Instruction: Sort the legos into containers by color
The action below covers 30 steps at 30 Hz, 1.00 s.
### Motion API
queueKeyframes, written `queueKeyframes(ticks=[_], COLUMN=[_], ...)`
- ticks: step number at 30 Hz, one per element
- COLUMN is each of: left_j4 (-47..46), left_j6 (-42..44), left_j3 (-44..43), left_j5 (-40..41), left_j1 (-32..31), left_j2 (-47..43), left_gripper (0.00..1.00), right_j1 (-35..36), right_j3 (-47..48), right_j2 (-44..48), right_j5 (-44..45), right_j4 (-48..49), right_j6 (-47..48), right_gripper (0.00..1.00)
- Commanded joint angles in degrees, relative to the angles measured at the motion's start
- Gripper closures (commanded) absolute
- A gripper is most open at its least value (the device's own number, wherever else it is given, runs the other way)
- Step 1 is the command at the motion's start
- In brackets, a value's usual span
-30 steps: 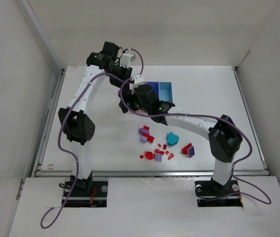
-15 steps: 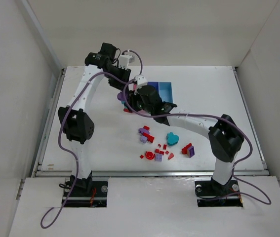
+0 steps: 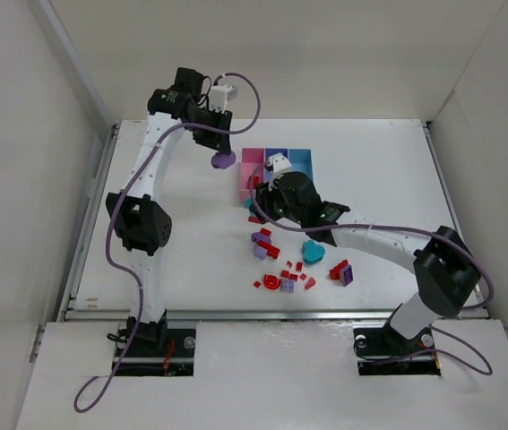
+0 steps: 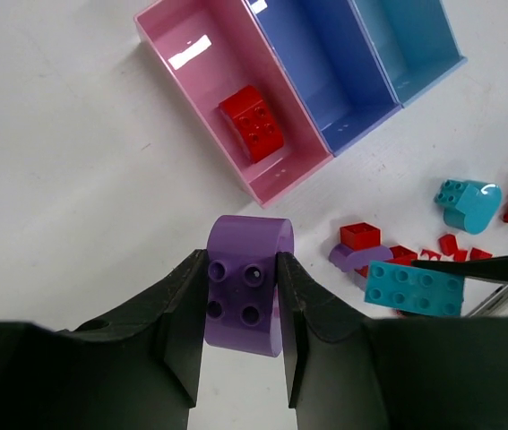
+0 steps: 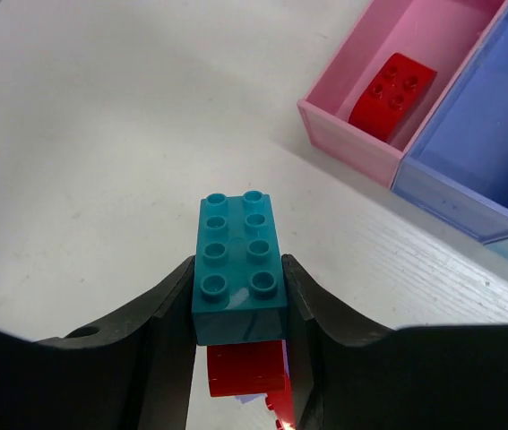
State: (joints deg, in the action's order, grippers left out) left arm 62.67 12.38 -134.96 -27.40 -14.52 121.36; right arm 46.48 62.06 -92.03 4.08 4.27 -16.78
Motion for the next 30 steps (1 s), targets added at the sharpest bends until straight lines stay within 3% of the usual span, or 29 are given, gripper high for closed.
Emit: queueKeyframes(ticks=[1, 6, 13, 22, 27, 28, 30], left_j4=[-2.0, -18.1, -38.5, -40.4, -40.9, -40.9, -40.9], left_j6=[0.3, -1.4, -17.0, -18.3, -18.8, -18.8, -18.8], left_j3=[-1.8, 3.2, 12.4, 14.3, 16.7, 17.4, 17.9], left_j5=[-1.1, 0.2, -2.7, 5.4, 6.2, 6.2, 6.2], left_j1=[-0.9, -5.4, -11.2, -13.8, -13.8, -13.8, -13.8], left_j2=[-1.0, -1.5, 2.1, 5.1, 5.1, 5.1, 5.1], left_gripper=[1.00, 1.00, 1.00, 0.99, 0.88, 0.82, 0.56], right_j1=[-1.4, -6.0, -9.6, -12.1, -12.6, -12.6, -13.2], right_j3=[0.1, -3.1, -4.3, -3.8, -3.8, -3.8, -3.2], right_j2=[4.4, 13.7, 23.0, 23.0, 24.3, 24.4, 24.4], right_j5=[1.5, 6.4, 21.2, 21.5, 20.9, 20.9, 20.9], right_j4=[1.2, -2.9, -13.2, -15.3, -15.3, -15.3, -15.3], right_j6=[-1.1, -4.5, -6.1, -4.5, -4.0, -3.3, -2.7], right_gripper=[1.00, 1.00, 1.00, 1.00, 1.00, 1.00, 1.00])
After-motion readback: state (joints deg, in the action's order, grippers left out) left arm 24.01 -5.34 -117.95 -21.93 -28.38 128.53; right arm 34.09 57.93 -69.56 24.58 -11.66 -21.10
